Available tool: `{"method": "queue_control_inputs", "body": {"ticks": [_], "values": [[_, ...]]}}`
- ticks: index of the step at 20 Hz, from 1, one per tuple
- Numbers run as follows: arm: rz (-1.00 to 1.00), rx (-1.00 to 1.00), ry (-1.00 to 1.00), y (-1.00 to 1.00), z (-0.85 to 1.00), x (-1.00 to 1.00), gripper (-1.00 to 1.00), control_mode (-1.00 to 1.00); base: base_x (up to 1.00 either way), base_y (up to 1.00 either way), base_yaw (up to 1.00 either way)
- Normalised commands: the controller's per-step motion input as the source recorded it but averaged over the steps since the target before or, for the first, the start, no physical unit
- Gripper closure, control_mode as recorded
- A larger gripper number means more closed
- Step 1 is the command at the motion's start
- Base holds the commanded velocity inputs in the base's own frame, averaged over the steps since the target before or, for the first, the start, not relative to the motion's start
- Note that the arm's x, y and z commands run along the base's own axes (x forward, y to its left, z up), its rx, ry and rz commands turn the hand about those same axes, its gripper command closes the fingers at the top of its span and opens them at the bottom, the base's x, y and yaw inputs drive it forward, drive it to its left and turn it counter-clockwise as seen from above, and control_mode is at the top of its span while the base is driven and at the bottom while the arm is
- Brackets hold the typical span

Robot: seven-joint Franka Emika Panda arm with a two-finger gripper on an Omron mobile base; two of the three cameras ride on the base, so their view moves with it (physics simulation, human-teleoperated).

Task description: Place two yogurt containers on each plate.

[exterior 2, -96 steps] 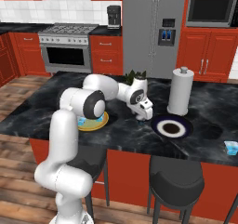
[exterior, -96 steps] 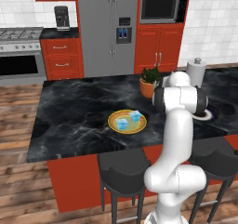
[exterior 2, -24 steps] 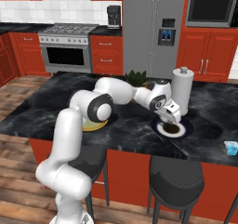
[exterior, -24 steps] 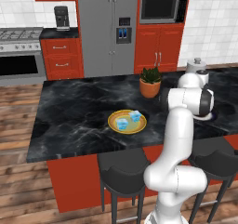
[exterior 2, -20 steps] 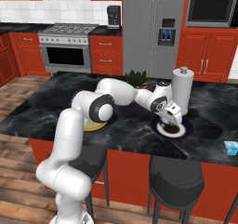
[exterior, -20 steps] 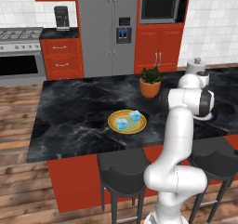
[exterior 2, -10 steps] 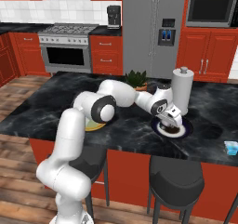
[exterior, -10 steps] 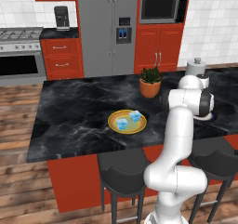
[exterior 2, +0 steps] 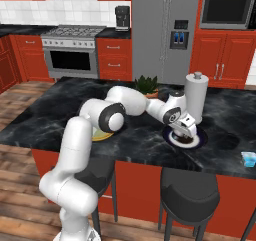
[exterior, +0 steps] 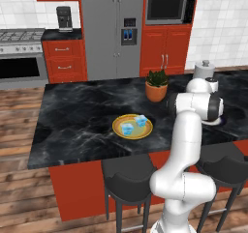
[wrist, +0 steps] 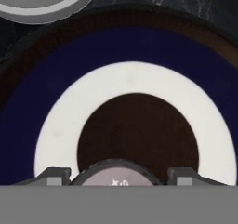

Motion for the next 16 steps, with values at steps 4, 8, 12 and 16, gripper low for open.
{"method": "queue_control_inputs", "body": {"ticks": [4,8,12,16], "values": [[0.0,0.0,0.0,0.0,0.0,0.0,-1.0,-1.0,0.0,0.0,0.0],[0.0,0.0,0.0,0.0,0.04,0.0,-1.0,-1.0,0.0,0.0,0.0],[0.0,0.0,-0.01,0.0,0.29,0.0,-1.0,-1.0,0.0,0.0,0.0],[0.0,0.0,-0.08,0.04,0.43,0.0,-1.0,-1.0,0.0,0.0,0.0]]}}
